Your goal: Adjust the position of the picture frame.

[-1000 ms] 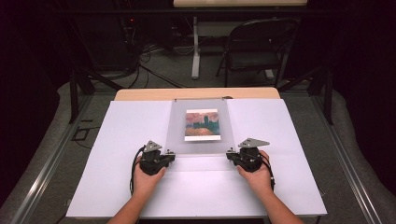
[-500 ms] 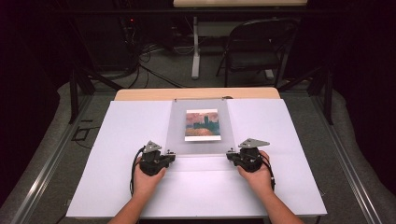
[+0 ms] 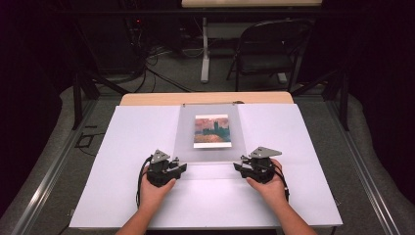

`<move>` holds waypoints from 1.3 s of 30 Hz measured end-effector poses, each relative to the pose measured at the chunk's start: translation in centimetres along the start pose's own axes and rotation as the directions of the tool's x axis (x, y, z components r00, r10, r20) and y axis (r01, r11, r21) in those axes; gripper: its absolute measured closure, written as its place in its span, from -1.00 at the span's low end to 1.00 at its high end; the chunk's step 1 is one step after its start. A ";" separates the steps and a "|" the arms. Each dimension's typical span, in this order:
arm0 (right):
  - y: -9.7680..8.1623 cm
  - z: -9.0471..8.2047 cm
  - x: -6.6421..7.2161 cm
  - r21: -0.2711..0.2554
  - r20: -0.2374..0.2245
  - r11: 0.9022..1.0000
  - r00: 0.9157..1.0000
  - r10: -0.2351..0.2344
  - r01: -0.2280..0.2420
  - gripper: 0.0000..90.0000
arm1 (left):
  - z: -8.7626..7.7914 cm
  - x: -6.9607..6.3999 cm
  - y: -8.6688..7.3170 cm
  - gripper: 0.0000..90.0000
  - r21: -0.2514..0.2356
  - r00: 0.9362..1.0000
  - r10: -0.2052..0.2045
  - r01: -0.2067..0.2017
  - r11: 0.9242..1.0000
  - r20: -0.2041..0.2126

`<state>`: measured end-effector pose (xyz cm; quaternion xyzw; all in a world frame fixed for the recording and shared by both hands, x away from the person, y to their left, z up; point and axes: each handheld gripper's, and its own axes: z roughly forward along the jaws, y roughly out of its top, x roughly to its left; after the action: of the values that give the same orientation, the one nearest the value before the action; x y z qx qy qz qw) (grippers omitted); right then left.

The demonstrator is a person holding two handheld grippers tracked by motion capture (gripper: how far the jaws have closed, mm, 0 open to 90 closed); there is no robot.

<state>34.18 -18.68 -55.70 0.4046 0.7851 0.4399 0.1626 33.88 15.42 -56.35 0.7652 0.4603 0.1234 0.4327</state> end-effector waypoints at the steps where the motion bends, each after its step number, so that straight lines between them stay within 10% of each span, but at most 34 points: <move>1: 0.0 0.1 0.1 -0.001 0.000 1.000 1.000 0.000 0.000 0.16 | 0.0 -0.1 0.0 0.17 -0.005 1.000 0.000 0.000 1.000 -0.003; 14: 0.0 -1.3 1.2 0.038 0.046 0.997 0.997 -0.064 0.062 -0.13 | -1.2 -0.9 -0.4 -0.14 0.002 0.999 0.031 -0.031 1.000 0.020; 39: -1.2 -6.4 -0.6 -0.059 0.052 0.998 0.998 0.026 -0.023 -0.10 | -5.6 -0.2 -1.4 -0.16 -0.042 0.999 -0.001 0.003 0.999 0.037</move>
<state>30.04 -23.08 -53.13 0.4208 0.7623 0.4537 0.1894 29.67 18.58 -54.03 0.7577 0.4505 0.1182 0.4571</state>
